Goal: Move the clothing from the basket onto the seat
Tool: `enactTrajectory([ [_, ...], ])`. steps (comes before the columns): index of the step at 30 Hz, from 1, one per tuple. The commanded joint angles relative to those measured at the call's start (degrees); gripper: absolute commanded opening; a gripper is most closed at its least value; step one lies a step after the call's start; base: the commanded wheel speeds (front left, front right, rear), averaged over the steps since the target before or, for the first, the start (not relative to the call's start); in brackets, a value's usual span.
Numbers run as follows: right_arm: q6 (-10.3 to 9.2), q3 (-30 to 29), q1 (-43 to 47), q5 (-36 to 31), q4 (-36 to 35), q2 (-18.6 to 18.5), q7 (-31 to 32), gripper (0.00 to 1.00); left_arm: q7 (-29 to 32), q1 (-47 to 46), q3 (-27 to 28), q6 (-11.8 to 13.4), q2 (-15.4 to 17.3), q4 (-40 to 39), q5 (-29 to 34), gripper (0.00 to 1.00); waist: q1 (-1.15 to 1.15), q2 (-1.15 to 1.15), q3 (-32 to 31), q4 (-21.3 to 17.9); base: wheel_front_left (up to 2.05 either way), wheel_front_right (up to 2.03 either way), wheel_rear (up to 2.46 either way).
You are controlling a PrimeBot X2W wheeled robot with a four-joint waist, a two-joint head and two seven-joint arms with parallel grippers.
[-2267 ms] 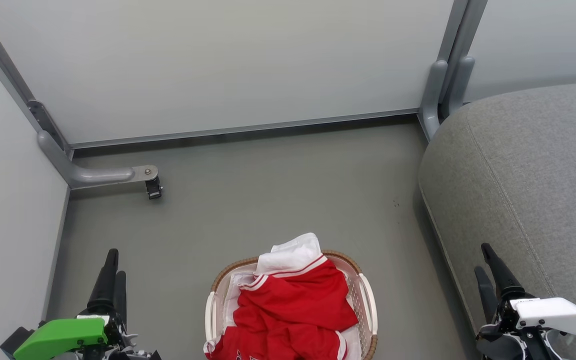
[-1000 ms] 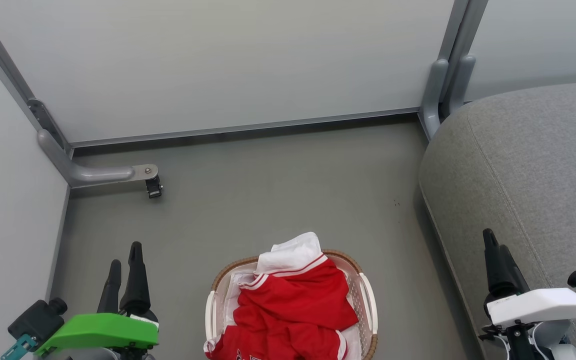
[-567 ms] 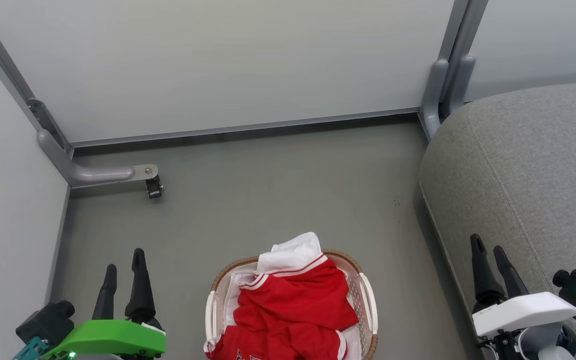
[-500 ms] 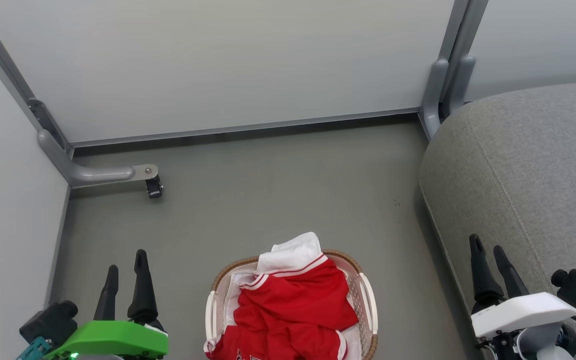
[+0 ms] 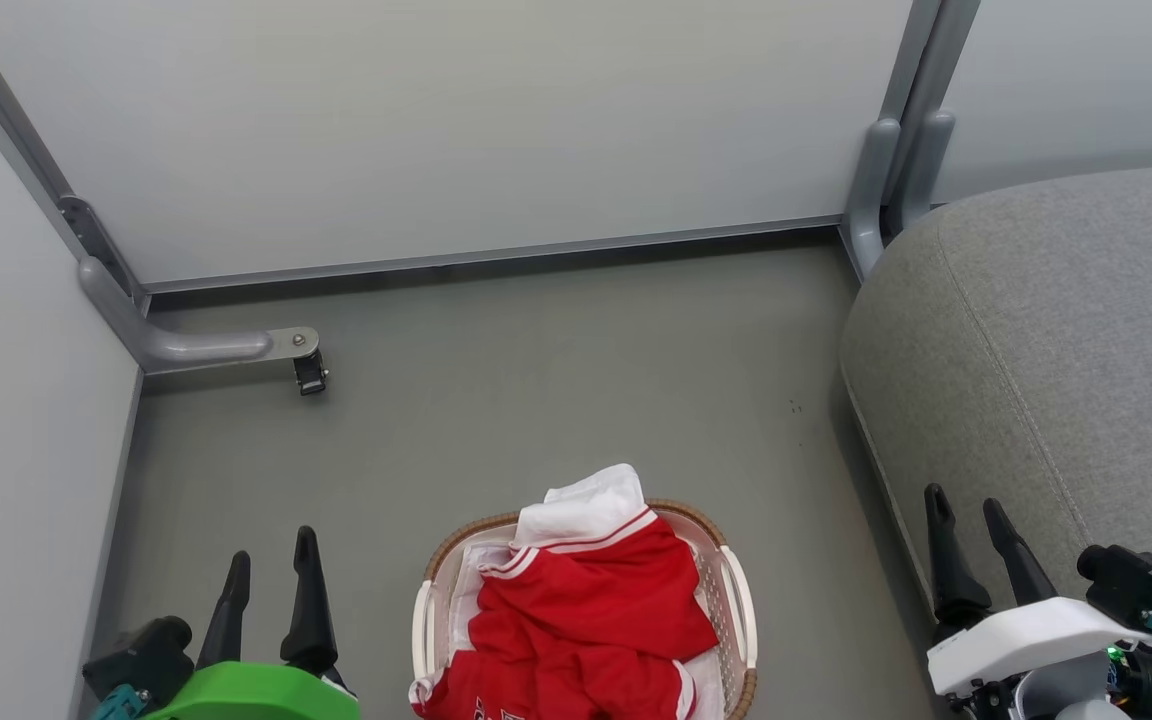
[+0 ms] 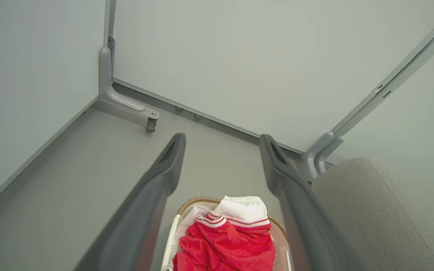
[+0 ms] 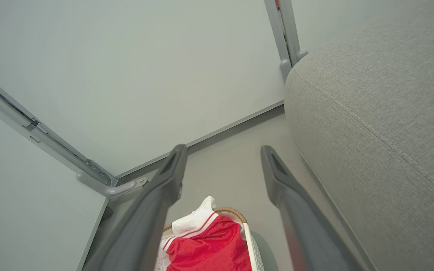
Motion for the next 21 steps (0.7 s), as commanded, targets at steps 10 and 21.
enactTrajectory([
  [10,0.02,0.8,0.7,-6.4,0.4,-0.4,-1.8,1.0,-1.7,0.5,-1.1,0.6,0.4,1.6,5.5,1.0,0.0,0.0,0.0,0.2,0.0,0.0,0.0],
  [21,0.02,1.1,0.9,-11.9,0.9,-0.5,-3.3,1.0,-3.2,1.0,-1.9,1.1,0.5,2.4,10.5,1.0,0.0,0.0,0.0,0.5,0.0,0.0,0.0],
])
